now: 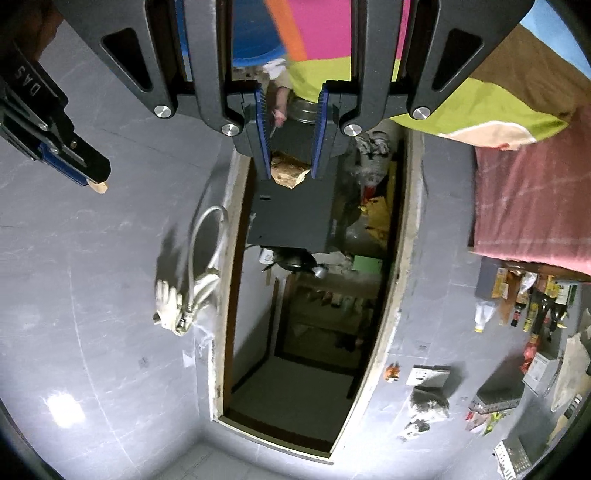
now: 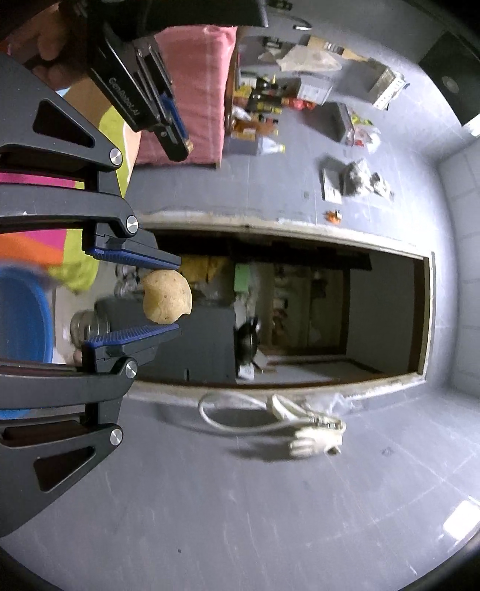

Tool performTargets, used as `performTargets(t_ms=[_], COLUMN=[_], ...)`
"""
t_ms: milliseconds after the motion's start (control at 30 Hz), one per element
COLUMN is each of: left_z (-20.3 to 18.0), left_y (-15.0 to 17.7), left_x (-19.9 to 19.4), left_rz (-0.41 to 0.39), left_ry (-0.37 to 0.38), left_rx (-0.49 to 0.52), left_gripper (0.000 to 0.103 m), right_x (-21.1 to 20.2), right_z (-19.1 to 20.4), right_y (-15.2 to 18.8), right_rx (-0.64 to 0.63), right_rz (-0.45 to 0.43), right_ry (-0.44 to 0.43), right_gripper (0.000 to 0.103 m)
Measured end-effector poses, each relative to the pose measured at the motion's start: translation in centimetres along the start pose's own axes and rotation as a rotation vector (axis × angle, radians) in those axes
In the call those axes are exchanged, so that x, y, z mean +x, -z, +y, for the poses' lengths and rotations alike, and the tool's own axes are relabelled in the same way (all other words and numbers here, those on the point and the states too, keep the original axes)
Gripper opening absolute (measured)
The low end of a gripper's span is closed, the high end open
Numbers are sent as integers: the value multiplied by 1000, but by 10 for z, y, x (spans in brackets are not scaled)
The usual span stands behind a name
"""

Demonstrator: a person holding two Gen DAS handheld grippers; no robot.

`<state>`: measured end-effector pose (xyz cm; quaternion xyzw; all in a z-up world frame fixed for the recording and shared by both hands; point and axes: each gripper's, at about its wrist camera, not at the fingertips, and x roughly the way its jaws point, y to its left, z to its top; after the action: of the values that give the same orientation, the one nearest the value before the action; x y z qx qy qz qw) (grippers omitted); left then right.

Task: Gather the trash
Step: 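Lift both tan stones and carry them over the blue bucket, then open the left tool to drop its stone while the right tool opens over the bucket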

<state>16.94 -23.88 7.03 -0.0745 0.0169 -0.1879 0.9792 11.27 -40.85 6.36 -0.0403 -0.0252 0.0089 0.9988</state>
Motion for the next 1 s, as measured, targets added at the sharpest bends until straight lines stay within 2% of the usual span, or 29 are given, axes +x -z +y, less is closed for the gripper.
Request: performTargets(t_ms=[333,800,900,1000], left_z=[-46,-56,-53,-49], left_y=[47,119,133,139], left_x=[41,114,124,129], left_rz=[133,519,586,614], left_ry=[16,93,100,98], left_rx=[18,-8,-23,-40], left_gripper=[18,18,18,18], right_x=[-3,36,42,45], right_z=[-57,-85,-89,-90], right_y=[41,108,121,129], right_rx=[21,123,144,157], right_rz=[72,315,369,402], right_ry=[74,36,23,16], right_gripper=[28,28,28,28])
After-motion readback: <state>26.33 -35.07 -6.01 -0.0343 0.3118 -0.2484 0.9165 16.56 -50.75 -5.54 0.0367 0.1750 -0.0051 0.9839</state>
